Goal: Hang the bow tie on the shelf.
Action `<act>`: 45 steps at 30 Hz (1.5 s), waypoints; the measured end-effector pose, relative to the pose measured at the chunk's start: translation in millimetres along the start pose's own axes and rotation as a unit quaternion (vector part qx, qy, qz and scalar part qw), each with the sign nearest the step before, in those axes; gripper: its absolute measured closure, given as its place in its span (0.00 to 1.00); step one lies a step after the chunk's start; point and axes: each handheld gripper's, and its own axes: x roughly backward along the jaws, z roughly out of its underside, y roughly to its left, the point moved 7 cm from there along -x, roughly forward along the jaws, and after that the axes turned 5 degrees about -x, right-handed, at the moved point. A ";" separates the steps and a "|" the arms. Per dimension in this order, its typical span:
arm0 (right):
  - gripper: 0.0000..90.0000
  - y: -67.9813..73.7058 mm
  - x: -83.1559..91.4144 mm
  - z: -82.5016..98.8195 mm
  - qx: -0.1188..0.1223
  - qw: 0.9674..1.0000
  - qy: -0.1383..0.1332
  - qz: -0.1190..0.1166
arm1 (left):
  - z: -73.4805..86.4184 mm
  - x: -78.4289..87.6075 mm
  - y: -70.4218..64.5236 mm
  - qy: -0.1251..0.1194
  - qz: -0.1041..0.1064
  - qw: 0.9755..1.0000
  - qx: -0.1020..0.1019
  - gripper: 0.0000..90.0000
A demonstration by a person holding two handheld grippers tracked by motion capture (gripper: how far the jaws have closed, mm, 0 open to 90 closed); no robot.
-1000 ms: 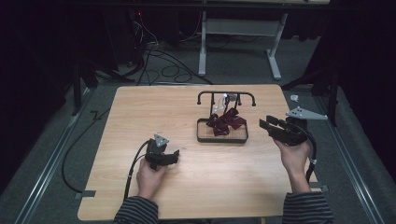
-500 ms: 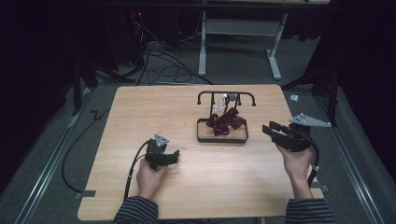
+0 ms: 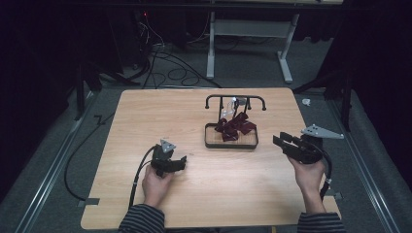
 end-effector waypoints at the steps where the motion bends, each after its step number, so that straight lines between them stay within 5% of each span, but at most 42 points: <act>1: 0.69 -0.1 0.2 0.8 0.000 1.000 -0.001 0.000 | 0.0 0.0 0.0 0.000 0.000 1.000 0.000 0.27; 45: 0.70 5.3 -16.1 51.3 -0.036 0.999 0.028 -0.025 | 0.0 0.0 0.0 0.000 0.000 1.000 0.000 0.27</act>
